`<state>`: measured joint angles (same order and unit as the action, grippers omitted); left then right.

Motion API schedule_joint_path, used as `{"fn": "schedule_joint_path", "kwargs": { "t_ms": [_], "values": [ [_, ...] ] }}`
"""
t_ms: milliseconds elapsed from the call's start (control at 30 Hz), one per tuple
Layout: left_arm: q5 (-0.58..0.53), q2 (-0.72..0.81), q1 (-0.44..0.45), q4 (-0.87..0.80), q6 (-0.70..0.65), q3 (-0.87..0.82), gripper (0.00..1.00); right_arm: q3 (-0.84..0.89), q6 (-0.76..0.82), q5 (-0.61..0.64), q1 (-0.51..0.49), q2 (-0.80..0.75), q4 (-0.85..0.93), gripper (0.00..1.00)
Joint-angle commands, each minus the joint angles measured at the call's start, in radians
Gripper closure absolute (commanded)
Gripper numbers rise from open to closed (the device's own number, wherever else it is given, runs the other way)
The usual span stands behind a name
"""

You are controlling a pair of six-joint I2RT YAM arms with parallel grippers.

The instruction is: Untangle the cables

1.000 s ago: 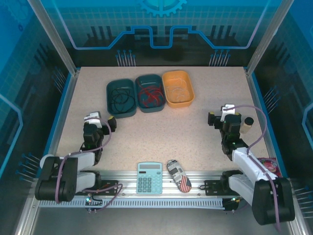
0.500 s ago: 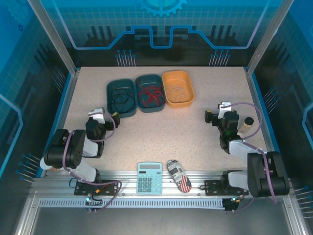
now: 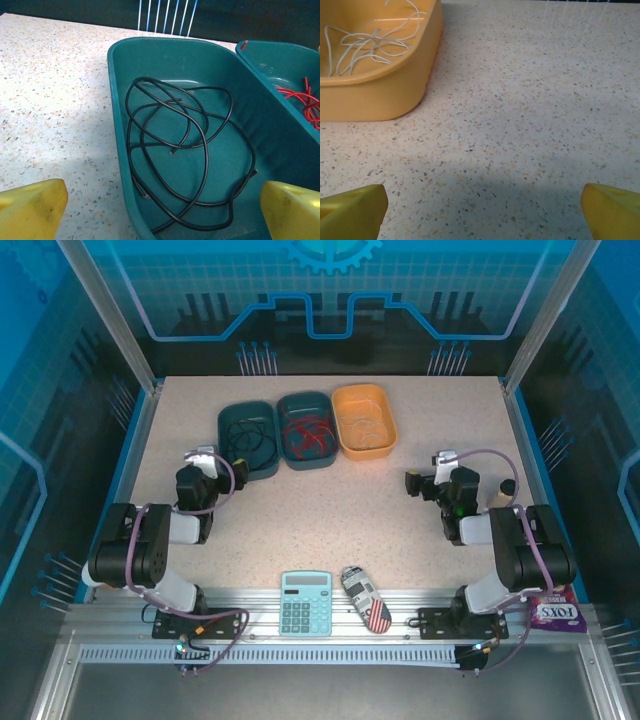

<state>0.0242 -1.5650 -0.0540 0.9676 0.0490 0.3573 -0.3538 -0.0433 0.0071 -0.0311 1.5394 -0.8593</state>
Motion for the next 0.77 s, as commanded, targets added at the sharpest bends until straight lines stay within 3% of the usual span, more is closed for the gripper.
{"fn": "schedule_joint_path", "kwargs": {
  "t_ms": [0,67,733],
  "values": [
    [0.034,0.014,0.003,-0.011,-0.024,0.009,0.01,-0.023,0.021,-0.042,0.018,0.001,-0.073,0.0],
    [0.037,0.013,0.005,-0.015,-0.026,0.011,0.01,-0.034,0.044,-0.098,0.02,0.003,-0.056,0.0],
    [0.042,0.014,0.011,-0.029,-0.037,0.018,0.01,-0.034,0.046,-0.098,0.018,0.004,-0.055,0.0]
  ]
}}
